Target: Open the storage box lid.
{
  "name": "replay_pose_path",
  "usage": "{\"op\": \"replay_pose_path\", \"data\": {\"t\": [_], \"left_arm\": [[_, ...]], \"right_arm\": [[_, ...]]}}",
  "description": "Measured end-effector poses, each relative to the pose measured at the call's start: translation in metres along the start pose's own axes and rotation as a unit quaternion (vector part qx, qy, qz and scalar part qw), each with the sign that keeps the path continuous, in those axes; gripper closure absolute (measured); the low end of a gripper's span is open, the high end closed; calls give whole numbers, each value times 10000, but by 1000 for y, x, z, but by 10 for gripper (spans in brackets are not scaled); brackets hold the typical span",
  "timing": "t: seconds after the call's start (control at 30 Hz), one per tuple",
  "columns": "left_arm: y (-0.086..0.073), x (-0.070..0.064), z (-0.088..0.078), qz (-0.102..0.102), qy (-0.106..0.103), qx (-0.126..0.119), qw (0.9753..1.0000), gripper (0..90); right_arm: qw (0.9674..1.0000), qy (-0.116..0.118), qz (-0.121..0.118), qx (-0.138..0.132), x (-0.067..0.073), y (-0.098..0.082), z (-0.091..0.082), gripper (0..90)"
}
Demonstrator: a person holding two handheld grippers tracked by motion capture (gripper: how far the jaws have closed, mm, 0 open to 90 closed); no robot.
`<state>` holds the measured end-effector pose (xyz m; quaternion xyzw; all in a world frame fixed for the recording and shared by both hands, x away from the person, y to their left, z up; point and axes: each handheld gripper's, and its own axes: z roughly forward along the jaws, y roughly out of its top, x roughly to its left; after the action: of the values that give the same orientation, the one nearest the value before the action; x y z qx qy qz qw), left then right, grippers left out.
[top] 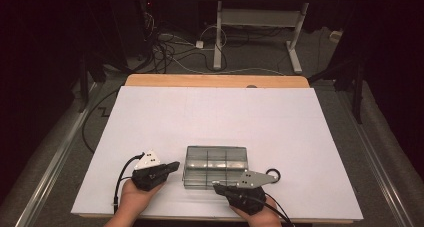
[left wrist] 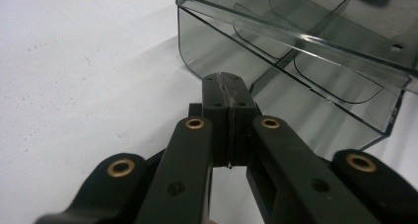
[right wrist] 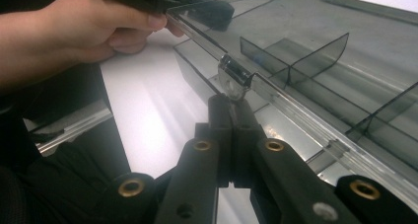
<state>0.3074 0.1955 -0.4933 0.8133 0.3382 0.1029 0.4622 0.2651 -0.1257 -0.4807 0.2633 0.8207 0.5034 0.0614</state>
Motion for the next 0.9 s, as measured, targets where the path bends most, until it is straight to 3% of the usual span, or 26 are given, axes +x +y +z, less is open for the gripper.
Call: {"op": "replay_pose_path", "data": {"t": [0.63, 0.9], "left_arm": [[3, -5, -10, -221, -394, -198, 9988, 877], [6, -11, -12, -168, -506, -250, 9983, 877]], "right_arm": [[9999, 7, -29, -146, 1, 8, -3, 900], [9998, -5, -49, -184, 0, 11, -3, 900]]}}
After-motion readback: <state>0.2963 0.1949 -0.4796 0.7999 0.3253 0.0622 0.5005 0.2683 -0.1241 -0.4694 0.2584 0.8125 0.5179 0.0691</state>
